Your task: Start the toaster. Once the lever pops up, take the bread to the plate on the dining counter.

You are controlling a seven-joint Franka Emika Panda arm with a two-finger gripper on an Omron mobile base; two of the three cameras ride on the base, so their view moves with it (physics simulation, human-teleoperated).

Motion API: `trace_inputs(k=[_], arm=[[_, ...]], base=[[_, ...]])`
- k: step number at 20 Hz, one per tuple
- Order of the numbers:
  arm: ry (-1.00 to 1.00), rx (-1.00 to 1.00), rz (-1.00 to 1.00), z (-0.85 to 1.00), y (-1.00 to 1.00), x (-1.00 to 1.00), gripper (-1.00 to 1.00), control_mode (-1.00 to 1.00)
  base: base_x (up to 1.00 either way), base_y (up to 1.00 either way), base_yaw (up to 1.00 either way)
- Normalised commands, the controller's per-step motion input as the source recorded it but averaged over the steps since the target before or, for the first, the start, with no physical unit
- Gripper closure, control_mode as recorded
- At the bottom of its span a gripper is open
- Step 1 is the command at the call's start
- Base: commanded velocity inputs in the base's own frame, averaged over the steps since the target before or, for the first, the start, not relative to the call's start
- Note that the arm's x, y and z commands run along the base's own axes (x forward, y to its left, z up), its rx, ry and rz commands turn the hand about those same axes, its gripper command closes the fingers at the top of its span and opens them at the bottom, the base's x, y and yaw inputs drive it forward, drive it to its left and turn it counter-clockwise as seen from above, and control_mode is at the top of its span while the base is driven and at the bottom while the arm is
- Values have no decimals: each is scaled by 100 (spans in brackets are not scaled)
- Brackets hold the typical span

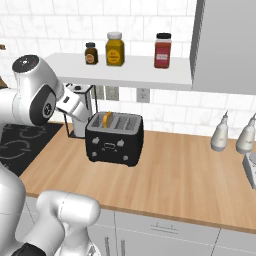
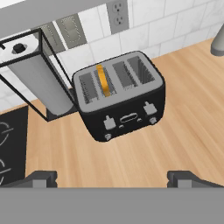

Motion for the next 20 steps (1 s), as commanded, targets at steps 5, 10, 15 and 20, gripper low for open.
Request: trace_inputs(k=[5, 10, 15, 20], arm=[[0, 0, 0, 0, 0, 0, -100, -100], [0, 0, 0, 0, 0, 0, -100, -100], [0, 0, 0, 0, 0, 0, -100, -100], [0, 0, 0, -9, 0, -1, -100, -100]], base=[[0, 0, 0], [0, 0, 0], [0, 0, 0], [0, 0, 0]])
